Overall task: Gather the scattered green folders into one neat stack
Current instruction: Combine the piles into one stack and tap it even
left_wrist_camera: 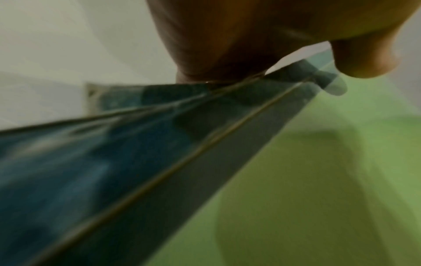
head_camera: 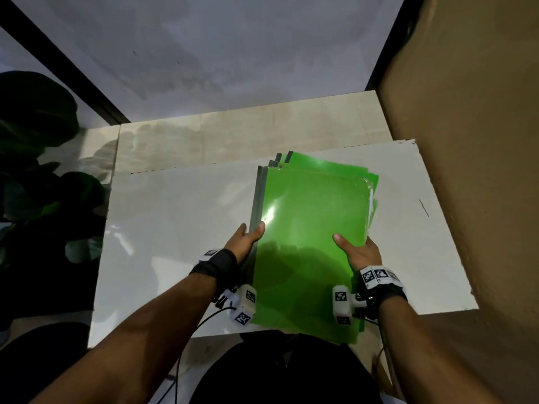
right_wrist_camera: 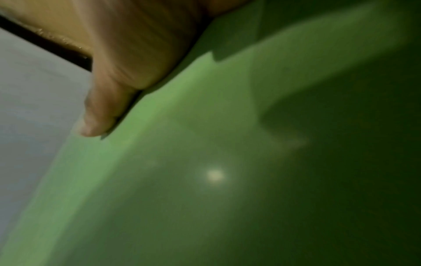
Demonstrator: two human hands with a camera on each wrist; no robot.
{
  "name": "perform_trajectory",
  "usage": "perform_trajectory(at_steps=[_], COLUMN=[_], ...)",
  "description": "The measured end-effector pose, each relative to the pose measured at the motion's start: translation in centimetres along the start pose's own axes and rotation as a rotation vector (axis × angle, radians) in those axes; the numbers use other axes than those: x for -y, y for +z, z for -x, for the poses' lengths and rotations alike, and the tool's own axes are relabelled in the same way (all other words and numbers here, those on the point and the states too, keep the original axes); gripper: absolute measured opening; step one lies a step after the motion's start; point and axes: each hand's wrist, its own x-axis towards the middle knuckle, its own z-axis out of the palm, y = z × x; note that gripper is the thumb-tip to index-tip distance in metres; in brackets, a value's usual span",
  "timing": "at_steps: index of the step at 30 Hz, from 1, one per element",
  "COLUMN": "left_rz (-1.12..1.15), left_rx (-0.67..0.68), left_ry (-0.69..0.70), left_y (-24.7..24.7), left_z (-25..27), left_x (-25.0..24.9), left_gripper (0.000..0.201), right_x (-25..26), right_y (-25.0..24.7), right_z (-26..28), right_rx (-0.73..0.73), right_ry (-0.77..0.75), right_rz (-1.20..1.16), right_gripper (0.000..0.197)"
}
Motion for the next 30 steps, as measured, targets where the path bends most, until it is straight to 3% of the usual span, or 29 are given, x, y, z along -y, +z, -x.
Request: perform_trajectory(at_steps=[3, 6, 10, 16, 18, 19, 21, 22, 26, 28, 30], left_rz=[0.210, 0.317, 0.453, 0.469, 0.367, 0.313, 0.209, 0.175, 0.032, 0.083, 0.157], left_rx=[0.068, 0.026, -0.079, -0.245, -0.298, -0.313, -0.247, -0.214, -0.107, -0.085, -0.116], left_ry=[-0.012, 0.015, 0.118, 0.547, 0.647, 0.662, 0.637, 0.610, 0.590, 0.693, 0.860], left_y=[-1.3, -2.6, -4.3, -7.9, -9.2, -9.8, -10.6, -10.8, -11.4, -11.7, -11.8], left_z=[0.3, 0.7, 1.8, 4.1, 4.9, 5.1, 5.9, 6.2, 7.1, 8.2, 9.0], left_x=[-0.6, 0.2, 0.1, -2.6, -2.4, -1.8, -0.7, -0.4, -0.2, -1.3, -2.9], left_gripper=[0.052, 0.064, 0.053, 0.086, 0.110, 0.107, 0.079, 0.075, 0.078, 0.084, 0.104], right_x=[0.8, 2.2, 5.4, 11.2, 12.5, 12.8, 12.9, 12.6, 11.9, 12.4, 13.3], right_y=[0.9, 2.1, 3.3, 4.8, 4.6, 4.4, 4.1, 4.1, 3.8, 3.2, 2.3], right_z=[0.1, 0.0, 0.2, 1.6, 2.0, 2.2, 2.6, 2.7, 3.0, 3.5, 3.8], right_rx=[0.056, 0.143, 0.209, 0.231, 0.283, 0.301, 0.313, 0.329, 0.429, 0.469, 0.496], right_ry=[-0.102, -0.212, -0.331, -0.563, -0.629, -0.660, -0.663, -0.633, -0.532, -0.565, -0.626], right_rz=[-0.028, -0.031, -0.036, -0.196, -0.222, -0.207, -0.143, -0.105, -0.020, 0.045, 0.042], right_gripper=[0.047, 0.040, 0.040, 0.049, 0.057, 0.064, 0.084, 0.088, 0.083, 0.092, 0.090])
